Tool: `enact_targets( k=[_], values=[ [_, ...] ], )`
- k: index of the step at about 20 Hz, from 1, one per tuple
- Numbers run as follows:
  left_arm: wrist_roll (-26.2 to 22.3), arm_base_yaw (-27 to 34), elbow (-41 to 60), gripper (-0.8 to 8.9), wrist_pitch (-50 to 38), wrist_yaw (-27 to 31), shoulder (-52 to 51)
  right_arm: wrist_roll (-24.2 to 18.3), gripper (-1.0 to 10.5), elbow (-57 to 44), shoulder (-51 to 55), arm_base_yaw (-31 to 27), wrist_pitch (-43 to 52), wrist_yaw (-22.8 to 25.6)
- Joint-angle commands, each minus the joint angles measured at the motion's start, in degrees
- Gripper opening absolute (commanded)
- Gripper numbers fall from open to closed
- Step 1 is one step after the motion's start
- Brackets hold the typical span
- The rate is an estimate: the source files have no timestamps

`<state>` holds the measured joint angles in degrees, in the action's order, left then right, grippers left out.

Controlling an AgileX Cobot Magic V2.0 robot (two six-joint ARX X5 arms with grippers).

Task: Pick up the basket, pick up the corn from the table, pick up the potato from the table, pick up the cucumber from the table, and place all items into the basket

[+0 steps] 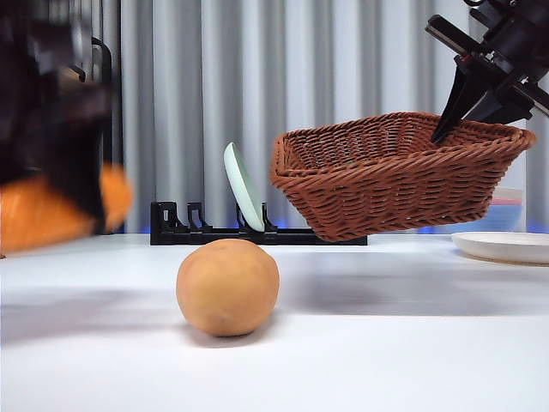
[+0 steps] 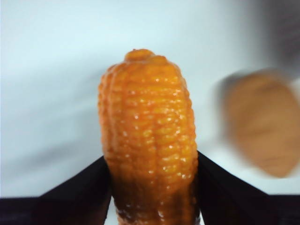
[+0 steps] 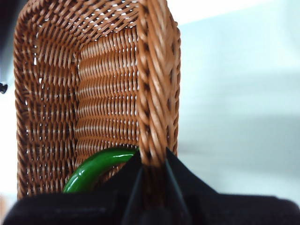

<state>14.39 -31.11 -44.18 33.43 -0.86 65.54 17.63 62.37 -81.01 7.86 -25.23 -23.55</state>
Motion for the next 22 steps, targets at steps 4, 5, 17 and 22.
enact_targets(
  k=[4, 5, 17, 22],
  values=[
    [-1.16, -4.96, -14.38, -0.07, -5.07, -0.83, -8.55, -0.57, -0.1, 0.61, 0.02, 3.26, 0.68, -0.55],
    [-1.51, -5.92, -17.7, -0.07, -6.51, -0.83, -6.99, -0.57, -0.1, 0.61, 0.02, 4.37, 0.66, -0.55],
    [-7.13, -8.63, -32.3, -0.03, -13.77, 0.72, 23.96, -0.46, -0.1, 0.61, 0.02, 10.01, -0.07, -0.59],
    [-7.17, -8.66, -32.37, 5.86, -15.28, 0.81, 25.35, -0.26, -0.1, 0.61, 0.09, 10.01, -1.09, -0.68]
  ],
)
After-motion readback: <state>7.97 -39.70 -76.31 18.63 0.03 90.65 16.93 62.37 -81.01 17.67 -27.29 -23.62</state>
